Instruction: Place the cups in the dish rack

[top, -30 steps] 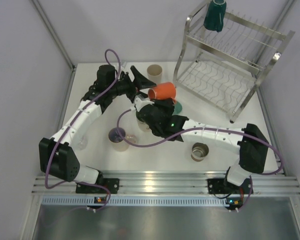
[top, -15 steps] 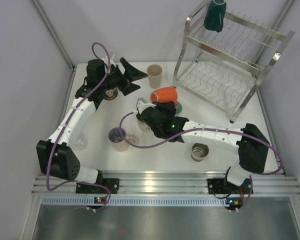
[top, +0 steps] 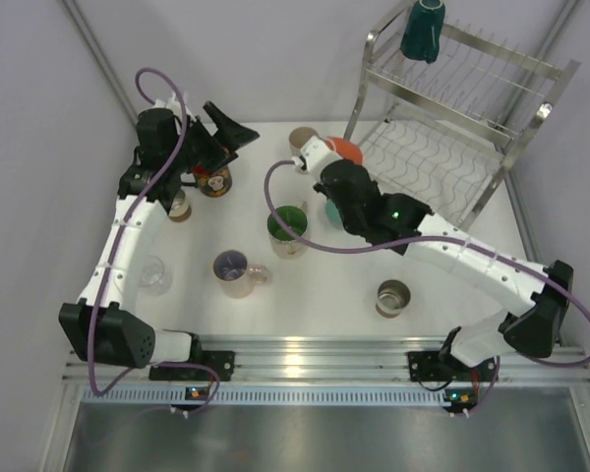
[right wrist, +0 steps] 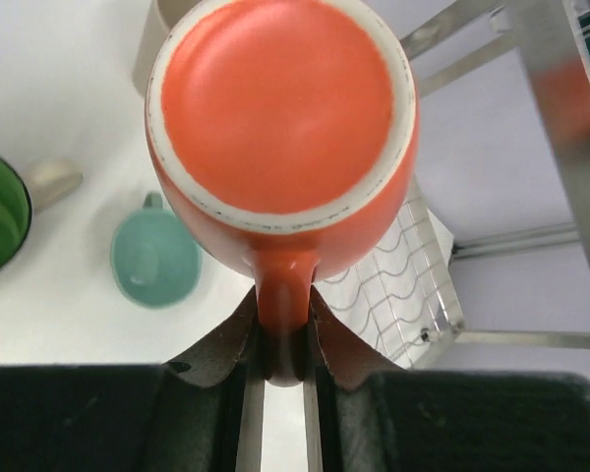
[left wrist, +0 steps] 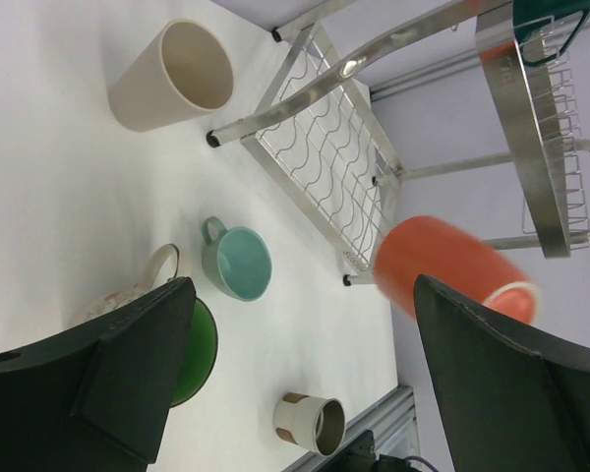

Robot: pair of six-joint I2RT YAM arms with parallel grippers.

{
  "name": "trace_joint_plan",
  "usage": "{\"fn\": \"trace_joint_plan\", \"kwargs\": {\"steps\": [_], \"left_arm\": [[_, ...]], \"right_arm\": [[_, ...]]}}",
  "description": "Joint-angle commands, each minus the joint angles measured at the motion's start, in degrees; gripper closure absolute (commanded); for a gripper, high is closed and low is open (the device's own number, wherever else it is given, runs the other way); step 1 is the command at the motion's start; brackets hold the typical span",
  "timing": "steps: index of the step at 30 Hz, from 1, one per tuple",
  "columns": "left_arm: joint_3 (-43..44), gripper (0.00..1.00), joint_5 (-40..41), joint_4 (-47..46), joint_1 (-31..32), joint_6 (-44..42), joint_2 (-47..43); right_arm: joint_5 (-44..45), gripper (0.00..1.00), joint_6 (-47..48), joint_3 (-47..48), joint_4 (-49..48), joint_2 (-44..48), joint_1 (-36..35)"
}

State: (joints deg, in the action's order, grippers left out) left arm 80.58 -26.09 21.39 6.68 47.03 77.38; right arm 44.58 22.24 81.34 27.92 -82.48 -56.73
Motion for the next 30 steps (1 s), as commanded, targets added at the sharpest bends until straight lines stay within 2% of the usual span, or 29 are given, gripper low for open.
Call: {"fn": "trace_joint_plan", "kwargs": {"steps": [1, 4, 9, 10, 13, 16, 20, 25, 30], "left_arm": [[-1.9, 0.02, 1.5, 1.1, -0.2, -2.8, -3.0], [-3.2, 0.02, 1.0, 1.1, -0.2, -2.8, -4.7], [-5.3, 0.02, 0.9, 1.1, -0.2, -3.8, -7.9], [-6.1, 0.02, 1.0, 1.2, -0.2, -3.8, -8.8], [-7.6, 0.02, 0.3, 1.1, -0.1, -4.0, -10.2], [-8.6, 0.02, 0.0, 1.2, -0.1, -4.7, -11.0], [-8.9, 0.02, -0.6, 1.1, -0.1, -5.4, -12.0], [-9.4, 0.02, -1.6, 1.3, -0.1, -5.8, -12.7], [-10.5, 0.02, -0.7, 1.1, -0.1, -6.2, -13.6]], "right_arm": [[-6.4, 1.00, -6.4, 11.0, -0.8, 4.2, 3.0], [-9.0, 1.00, -8.9, 20.2, 1.9, 3.1, 6.1], [-7.8, 1.00, -9.8, 37.4, 5.1, -2.8, 11.5], [-7.5, 1.00, -9.9, 42.5, 5.6, -4.1, 14.4], [-7.8, 1.00, -10.0, 48.8, 5.2, -7.7, 20.1], [-9.2, 1.00, -11.5, 51.2, 3.7, -9.8, 23.9], [-12.8, 1.00, -14.9, 51.4, 1.8, -11.5, 32.9], [-23.2, 1.00, -19.3, 52.9, 1.1, -14.8, 41.2], [-21.9, 1.00, -17.2, 50.6, -0.8, -16.6, 45.0]]}}
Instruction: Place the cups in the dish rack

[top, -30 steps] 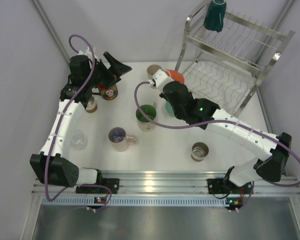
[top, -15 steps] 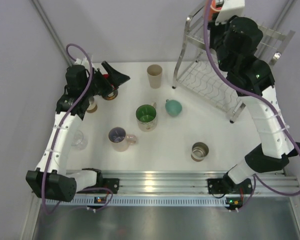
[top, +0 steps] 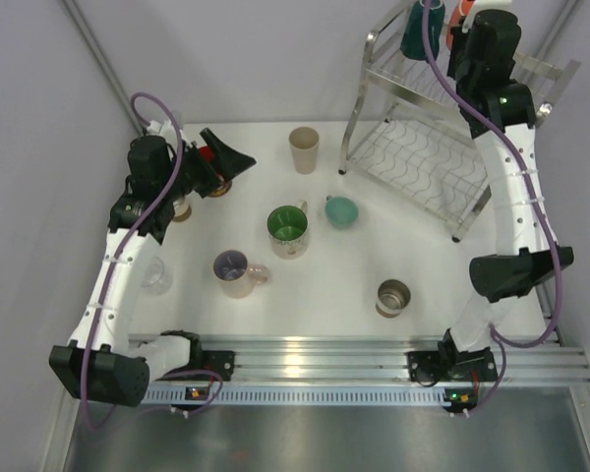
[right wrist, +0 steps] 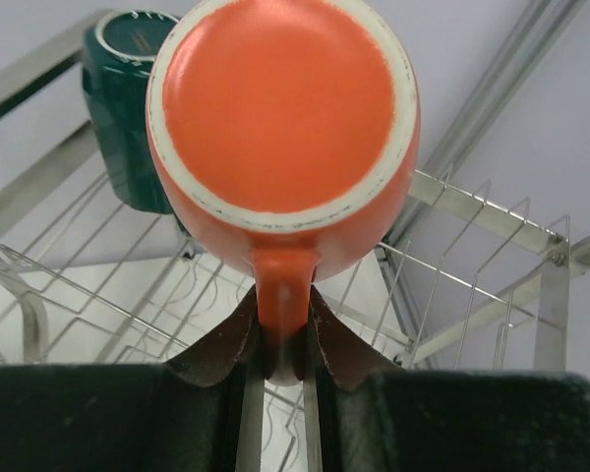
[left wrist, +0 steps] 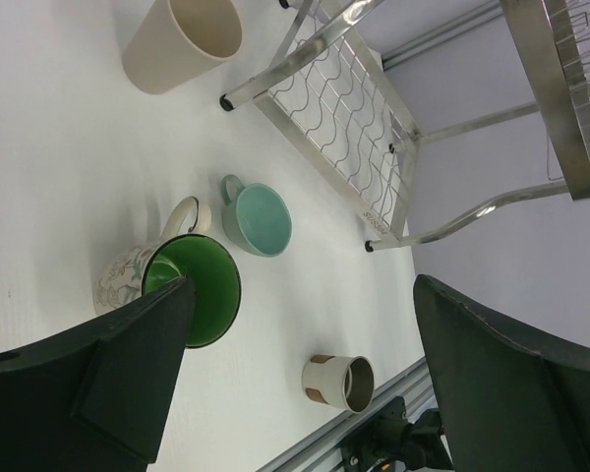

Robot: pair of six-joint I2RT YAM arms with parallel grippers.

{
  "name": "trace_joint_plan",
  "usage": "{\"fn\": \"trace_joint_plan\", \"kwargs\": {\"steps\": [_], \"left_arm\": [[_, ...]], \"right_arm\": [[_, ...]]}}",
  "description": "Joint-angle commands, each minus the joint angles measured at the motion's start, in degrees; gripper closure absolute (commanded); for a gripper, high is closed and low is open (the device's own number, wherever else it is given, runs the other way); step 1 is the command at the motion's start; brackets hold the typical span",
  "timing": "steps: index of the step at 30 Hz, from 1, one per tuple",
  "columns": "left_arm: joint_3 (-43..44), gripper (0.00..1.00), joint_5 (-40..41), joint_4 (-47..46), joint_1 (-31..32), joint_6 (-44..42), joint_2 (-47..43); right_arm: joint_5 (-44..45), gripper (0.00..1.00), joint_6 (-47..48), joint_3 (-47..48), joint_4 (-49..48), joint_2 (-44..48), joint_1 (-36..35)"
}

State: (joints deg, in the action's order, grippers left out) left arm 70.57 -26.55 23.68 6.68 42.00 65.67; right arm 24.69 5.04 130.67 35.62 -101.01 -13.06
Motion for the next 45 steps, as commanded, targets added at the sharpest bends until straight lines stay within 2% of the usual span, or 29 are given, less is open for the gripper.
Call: {"fn": "trace_joint_plan", "kwargs": {"steps": [1, 11, 35, 39, 40, 43, 45], "left_arm": [[-0.8, 0.02, -0.3, -1.2, -0.1, -1.3, -1.7], [-1.3, 0.02, -0.2, -1.2, -0.1, -0.9, -1.6], [-0.5, 0.02, -0.3, -1.2, -0.1, -1.0, -0.5], [-0.3, 0.02, -0.2, -1.0, -0.1, -0.9, -0.4], [-0.4, 0.02, 0.0, -1.2, -0.2, -0.8, -0.4], [-0.7, 0.02, -0.1, -1.1, -0.1, -0.8, -0.5], [-0.8, 0.02, 0.2, -1.2, -0.1, -0.8, -0.7]], "right_arm": [[-2.0, 1.00, 0.3, 0.9, -8.9, 1.9, 1.4], [-8.2, 1.00, -4.3, 2.7, -5.5, -1.9, 7.5], [-12.5, 1.00, -8.0, 2.6, -4.6, -7.4, 9.9], [-13.2, 0.92, -8.3, 2.7, -4.6, -8.0, 10.0], [-13.3, 0.85, -8.2, 2.7, -4.6, -8.1, 10.1], [-13.5, 0.74, -8.4, 2.7, -4.6, -8.3, 10.3], [-13.9, 0.71, -8.6, 2.7, -4.8, -8.1, 10.4]]}}
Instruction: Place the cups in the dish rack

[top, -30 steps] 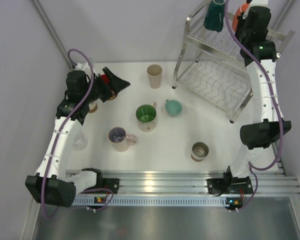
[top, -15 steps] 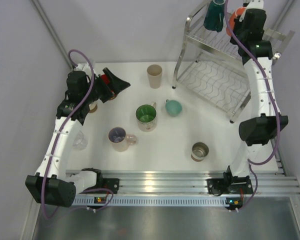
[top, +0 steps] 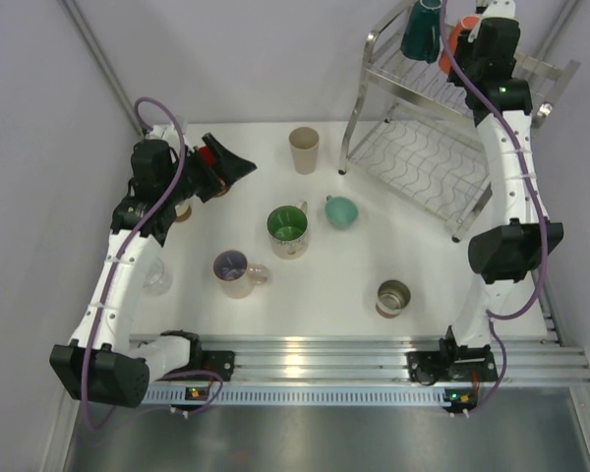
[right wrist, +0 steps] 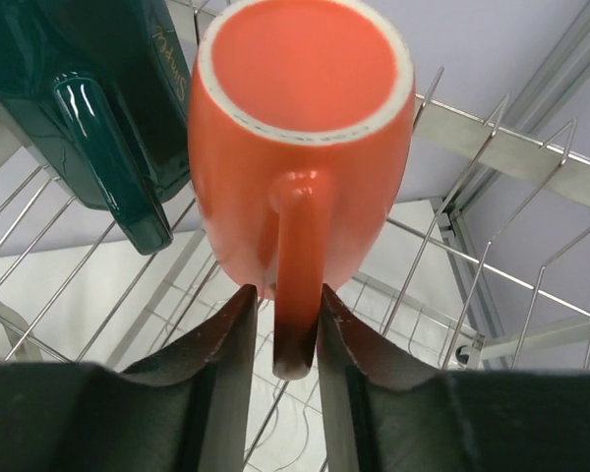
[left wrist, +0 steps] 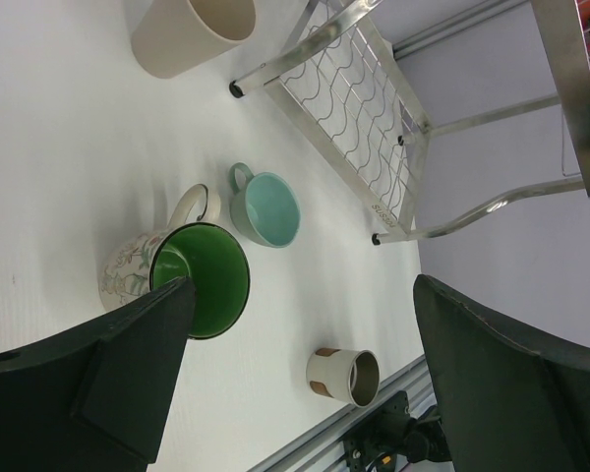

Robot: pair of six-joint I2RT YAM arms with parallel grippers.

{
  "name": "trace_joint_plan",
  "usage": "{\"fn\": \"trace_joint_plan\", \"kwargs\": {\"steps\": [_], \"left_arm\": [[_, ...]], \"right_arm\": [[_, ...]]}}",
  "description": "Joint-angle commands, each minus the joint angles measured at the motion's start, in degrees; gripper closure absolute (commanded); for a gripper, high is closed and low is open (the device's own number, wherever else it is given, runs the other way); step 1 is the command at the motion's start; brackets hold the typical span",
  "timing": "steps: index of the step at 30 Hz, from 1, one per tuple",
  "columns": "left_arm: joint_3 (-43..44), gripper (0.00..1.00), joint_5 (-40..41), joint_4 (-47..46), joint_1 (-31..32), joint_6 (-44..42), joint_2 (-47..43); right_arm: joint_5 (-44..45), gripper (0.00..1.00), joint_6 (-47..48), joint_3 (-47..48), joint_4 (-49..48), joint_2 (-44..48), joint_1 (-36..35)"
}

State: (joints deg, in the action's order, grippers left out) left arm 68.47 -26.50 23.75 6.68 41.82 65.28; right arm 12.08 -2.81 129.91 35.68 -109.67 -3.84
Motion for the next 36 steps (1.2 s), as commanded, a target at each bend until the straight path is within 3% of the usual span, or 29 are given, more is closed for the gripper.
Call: {"fn": "trace_joint_plan", "kwargs": {"steps": [1, 4, 10, 19, 26, 31, 33, 36], "left_arm": [[1.2, 0.02, 0.0, -1.2, -0.1, -0.6, -0.3], [1.2, 0.02, 0.2, -1.2, -0.1, -0.5, -0.4], [0.6, 0.02, 1.4, -1.2, -0.1, -1.9, -1.4], [2.5, 0.02, 12.2, 7.2, -0.2, -10.0, -3.1], [2.7, 0.06, 18.8, 13.1, -0.2, -9.7, -1.6], [-0.3, 0.02, 26.0, 14.5, -0.2, -8.3, -4.9], [-1.0, 0.02, 30.3, 15.2, -0.2, -7.5, -5.9], [-1.7, 0.03, 29.9, 16.9, -0.2, -8.3, -6.4]], "right_arm": [[-1.5, 0.68, -0.7, 3.5, -5.0, 0.7, 1.3], [-3.3, 0.61, -0.6, 3.6, -6.1, 1.0, 1.5], [-3.3, 0.55, -0.9, 4.0, -6.2, 2.3, 2.1], [-2.3, 0.51, -2.5, 3.3, -2.8, 8.9, 3.0], [-6.2, 0.51, -5.9, -4.0, -1.6, 19.0, 2.9], [-11.6, 0.51, -7.7, -8.5, 0.3, 26.2, 2.8], [-14.2, 0.50, -8.0, -11.6, 1.0, 28.2, 2.7], [-19.5, 0.51, -8.0, -19.4, -1.0, 33.5, 2.6]]}}
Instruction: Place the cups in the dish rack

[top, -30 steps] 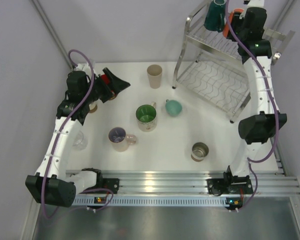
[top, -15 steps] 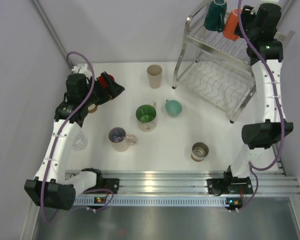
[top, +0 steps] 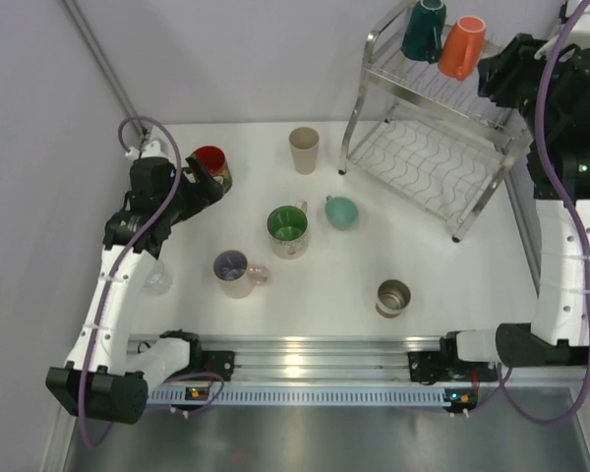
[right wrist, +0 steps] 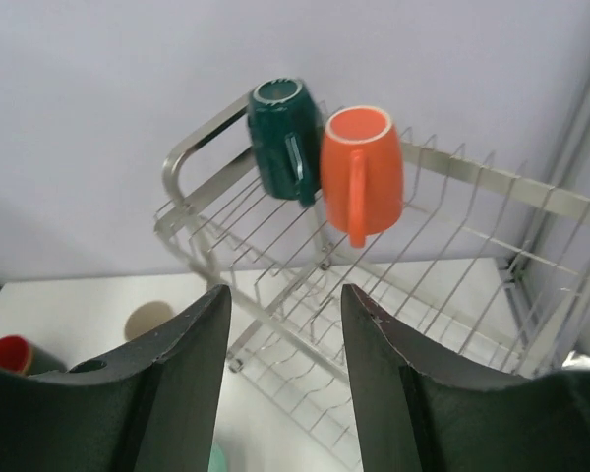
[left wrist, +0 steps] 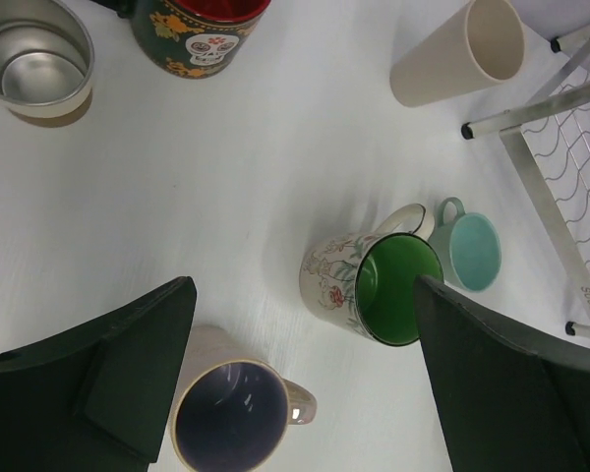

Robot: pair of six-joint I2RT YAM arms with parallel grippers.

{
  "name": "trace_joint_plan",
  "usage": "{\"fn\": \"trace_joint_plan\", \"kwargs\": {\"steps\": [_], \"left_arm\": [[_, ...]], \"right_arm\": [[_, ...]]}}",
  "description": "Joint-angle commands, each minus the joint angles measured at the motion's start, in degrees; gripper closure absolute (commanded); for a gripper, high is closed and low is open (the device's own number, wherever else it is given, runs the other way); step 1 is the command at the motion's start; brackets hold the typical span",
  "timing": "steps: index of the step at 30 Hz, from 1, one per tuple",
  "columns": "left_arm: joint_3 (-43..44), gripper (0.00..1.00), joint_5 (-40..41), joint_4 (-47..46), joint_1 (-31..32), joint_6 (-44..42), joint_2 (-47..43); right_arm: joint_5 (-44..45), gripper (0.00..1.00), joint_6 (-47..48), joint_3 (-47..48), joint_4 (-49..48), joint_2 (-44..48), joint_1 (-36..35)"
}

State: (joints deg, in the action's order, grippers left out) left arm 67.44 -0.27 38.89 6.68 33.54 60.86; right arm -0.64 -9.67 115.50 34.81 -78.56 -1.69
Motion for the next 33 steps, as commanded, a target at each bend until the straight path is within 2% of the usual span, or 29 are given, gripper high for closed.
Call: {"fn": "trace_joint_plan", "kwargs": {"steps": [1, 4, 10, 14, 17, 18, 21, 27, 31, 33], "left_arm": [[-1.9, 0.04, 3.5, 1.6, -0.1, -0.1, -2.7], [-5.3, 0.10, 4.6, 1.4, -0.1, -0.8, -5.2], [-10.1, 0.20, 0.5, 1.8, -0.1, -1.6, -4.8], [-11.9, 0.21, -1.2, 1.9, -0.1, -1.0, -4.8], [-11.8, 0.21, -0.3, 1.8, 0.0, -2.2, -5.3], [-11.6, 0.20, -0.3, 1.8, -0.1, -2.4, -5.4], [-10.1, 0.20, 4.0, 1.8, -0.1, -3.4, -5.1], [-4.2, 0.20, 9.8, 1.8, -0.1, -5.7, 0.2], [0.1, 0.19, 15.9, 1.8, -0.2, -7.9, 4.5], [2.5, 0.16, 16.4, 1.8, -0.2, -10.2, 7.7]], "right_arm": [[-9.4, 0.51, -1.9, -7.2, -1.1, 5.5, 0.6], [-14.2, 0.51, -4.0, -16.6, -4.0, 10.5, 0.4], [-17.5, 0.53, -6.8, -24.1, -6.3, 15.7, -2.4], [-16.7, 0.53, -6.6, -24.7, -6.2, 16.1, -7.7], [-14.2, 0.53, -5.0, -25.0, -5.3, 14.8, -14.7], [-13.3, 0.53, -4.6, -25.0, -5.4, 14.6, -18.8], [-11.0, 0.53, -5.2, -27.1, -7.5, 14.0, -24.4], [-9.7, 0.53, -6.0, -33.7, -12.4, 13.3, -32.7], [-9.6, 0.53, -6.5, -39.3, -16.2, 14.1, -35.6], [-9.4, 0.52, -7.8, -41.9, -19.4, 15.4, -35.8]]}}
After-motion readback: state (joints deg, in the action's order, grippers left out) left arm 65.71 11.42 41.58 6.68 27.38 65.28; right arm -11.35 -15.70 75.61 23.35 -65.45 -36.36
